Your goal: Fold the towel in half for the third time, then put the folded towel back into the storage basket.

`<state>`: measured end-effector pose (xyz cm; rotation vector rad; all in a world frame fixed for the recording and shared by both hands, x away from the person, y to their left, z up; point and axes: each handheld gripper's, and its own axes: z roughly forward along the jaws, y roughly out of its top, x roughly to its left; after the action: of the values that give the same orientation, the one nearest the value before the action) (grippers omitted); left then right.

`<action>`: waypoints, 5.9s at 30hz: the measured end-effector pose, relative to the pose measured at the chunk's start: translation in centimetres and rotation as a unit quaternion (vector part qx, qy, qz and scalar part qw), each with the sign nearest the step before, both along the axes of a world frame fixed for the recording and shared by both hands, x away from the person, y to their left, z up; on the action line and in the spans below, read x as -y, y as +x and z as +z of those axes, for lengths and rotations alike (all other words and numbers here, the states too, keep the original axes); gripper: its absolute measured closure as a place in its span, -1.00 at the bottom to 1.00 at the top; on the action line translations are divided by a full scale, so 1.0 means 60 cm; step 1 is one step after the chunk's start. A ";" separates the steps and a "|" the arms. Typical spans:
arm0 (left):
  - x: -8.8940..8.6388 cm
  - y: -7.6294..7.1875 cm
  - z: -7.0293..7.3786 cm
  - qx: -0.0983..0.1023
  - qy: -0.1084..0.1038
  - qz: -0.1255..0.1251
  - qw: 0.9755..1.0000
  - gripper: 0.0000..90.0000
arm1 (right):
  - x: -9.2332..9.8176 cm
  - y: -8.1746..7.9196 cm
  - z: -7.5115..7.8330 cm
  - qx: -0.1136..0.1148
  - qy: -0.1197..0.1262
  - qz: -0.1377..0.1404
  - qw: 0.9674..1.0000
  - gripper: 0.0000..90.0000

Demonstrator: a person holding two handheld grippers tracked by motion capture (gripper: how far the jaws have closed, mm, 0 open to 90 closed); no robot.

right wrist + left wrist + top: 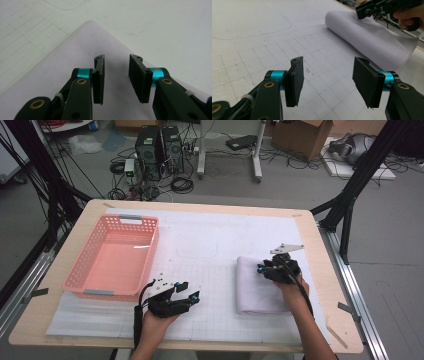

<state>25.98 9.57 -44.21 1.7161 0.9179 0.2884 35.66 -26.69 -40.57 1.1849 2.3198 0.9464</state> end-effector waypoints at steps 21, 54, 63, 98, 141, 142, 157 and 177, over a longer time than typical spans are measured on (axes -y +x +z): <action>-0.003 -0.001 0.001 0.002 -0.001 0.003 1.000 -0.06 | 0.057 0.012 -0.016 0.008 0.015 -0.037 0.999 0.71; -0.009 -0.005 0.009 0.014 -0.027 0.000 1.000 -0.15 | 0.155 -0.193 -0.044 0.036 0.069 -0.004 0.997 0.49; 0.006 -0.006 0.005 0.065 -0.005 -0.048 0.997 -0.25 | 0.182 -0.225 -0.022 0.077 0.110 -0.032 0.990 -0.14; 0.002 0.001 0.005 0.041 -0.019 -0.005 0.999 -0.47 | 0.217 -0.238 -0.024 0.102 0.106 -0.086 0.985 -0.59; 0.246 0.100 -0.009 -0.101 0.032 -0.077 0.991 -0.33 | 0.218 -0.239 -0.027 0.093 0.109 -0.077 0.987 -0.59; 0.250 0.100 -0.010 -0.105 0.035 -0.077 0.991 -0.33 | 0.218 -0.239 -0.027 0.092 0.110 -0.077 0.987 -0.59; 0.245 0.102 -0.012 -0.132 0.006 -0.084 0.988 0.65 | 0.221 -0.241 -0.027 0.090 0.112 -0.079 0.986 -0.59; 0.090 0.080 -0.015 -0.124 -0.027 -0.064 0.990 0.67 | 0.215 -0.243 -0.028 0.087 0.109 -0.073 0.988 -0.59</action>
<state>30.76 4.14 -45.12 1.7779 0.9808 -0.0368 21.05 -39.56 -42.26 1.2809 2.0041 1.2218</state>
